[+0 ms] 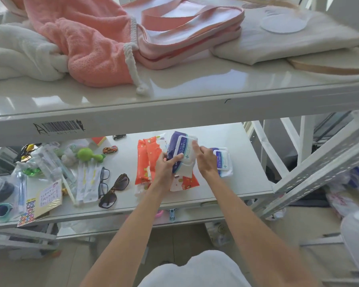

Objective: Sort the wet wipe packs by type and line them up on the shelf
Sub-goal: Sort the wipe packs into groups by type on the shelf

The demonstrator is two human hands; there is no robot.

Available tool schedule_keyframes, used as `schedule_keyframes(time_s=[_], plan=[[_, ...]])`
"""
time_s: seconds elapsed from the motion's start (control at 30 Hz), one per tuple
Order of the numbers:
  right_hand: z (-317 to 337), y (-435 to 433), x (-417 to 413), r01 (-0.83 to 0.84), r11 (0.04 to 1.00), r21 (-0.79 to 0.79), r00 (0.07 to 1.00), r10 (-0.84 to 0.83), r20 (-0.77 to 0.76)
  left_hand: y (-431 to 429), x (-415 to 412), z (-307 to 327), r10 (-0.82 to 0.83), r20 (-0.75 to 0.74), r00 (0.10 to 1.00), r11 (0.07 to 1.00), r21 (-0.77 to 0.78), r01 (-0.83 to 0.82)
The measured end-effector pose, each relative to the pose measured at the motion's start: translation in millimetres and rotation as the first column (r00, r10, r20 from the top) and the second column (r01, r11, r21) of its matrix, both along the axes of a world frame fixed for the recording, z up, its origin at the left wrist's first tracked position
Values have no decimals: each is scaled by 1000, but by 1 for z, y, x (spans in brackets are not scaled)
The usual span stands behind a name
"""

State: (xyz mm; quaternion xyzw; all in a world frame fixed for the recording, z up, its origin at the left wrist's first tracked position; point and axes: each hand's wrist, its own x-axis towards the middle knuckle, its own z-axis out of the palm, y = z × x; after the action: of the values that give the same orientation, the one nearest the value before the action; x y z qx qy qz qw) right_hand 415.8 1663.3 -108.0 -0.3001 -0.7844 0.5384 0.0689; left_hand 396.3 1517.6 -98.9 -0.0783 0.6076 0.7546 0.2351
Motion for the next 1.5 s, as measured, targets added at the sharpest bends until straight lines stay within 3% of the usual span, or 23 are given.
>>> schedule_keyframes(time_s=[0.1, 0.17, 0.23, 0.33, 0.43, 0.5, 0.6, 0.77, 0.87, 0.93, 1.0, 1.07, 1.13, 1.23, 1.5], plan=[[-3, 37, 19, -40, 958, -285, 999, 49, 24, 40, 12, -3, -69, -28, 997, 996, -59, 67], [-16, 71, 34, 18, 939, -344, 999, -27, -20, 62, 16, -1, -256, -106, 961, 934, -283, 218], [-27, 102, 50, 131, 944, -302, 990, -141, -12, 73, 16, -2, -407, -201, 891, 819, -513, 258], [-46, 142, 64, 312, 940, -140, 950, -304, 73, 67, 10, -6, -342, -388, 856, 663, -745, -73], [-66, 167, 69, 397, 918, 4, 900, -390, 193, 50, 0, -13, -202, -478, 855, 434, -826, -359], [-83, 180, 68, 338, 940, 47, 906, -338, 253, 43, -8, -16, -167, -404, 899, 324, -884, -337], [-88, 182, 66, 200, 978, 56, 926, -207, 316, 45, -13, -17, -163, -251, 954, 238, -949, -209], [-85, 184, 52, -73, 973, 218, 886, -38, 462, 48, -27, -18, -161, -168, 972, 220, -967, -131], [-74, 175, 54, -99, 919, 382, 842, -128, 525, 47, -31, -15, -186, -152, 971, 246, -964, -103], [-63, 155, 53, -16, 811, 585, 917, -222, 331, 48, -34, -14, -175, -134, 975, 288, -954, -80], [-54, 127, 45, 32, 756, 654, 988, -122, 92, 49, -36, -14, -151, -119, 981, 339, -939, -62], [-44, 92, 30, -61, 854, 517, 998, 53, 29, 47, -34, -14, -156, -112, 981, 374, -926, -46], [-35, 60, 13, -206, 934, 293, 978, 188, 91, 44, -30, -15, -199, -124, 972, 377, -925, -41], [-32, 26, -9, -312, 948, 60, 939, 298, 169, 41, -25, -17, -252, -152, 956, 377, -925, -48], [-37, 11, -22, -168, 964, -206, 962, 206, 182, 36, -18, -19, -370, -118, 921, 403, -914, 45]])
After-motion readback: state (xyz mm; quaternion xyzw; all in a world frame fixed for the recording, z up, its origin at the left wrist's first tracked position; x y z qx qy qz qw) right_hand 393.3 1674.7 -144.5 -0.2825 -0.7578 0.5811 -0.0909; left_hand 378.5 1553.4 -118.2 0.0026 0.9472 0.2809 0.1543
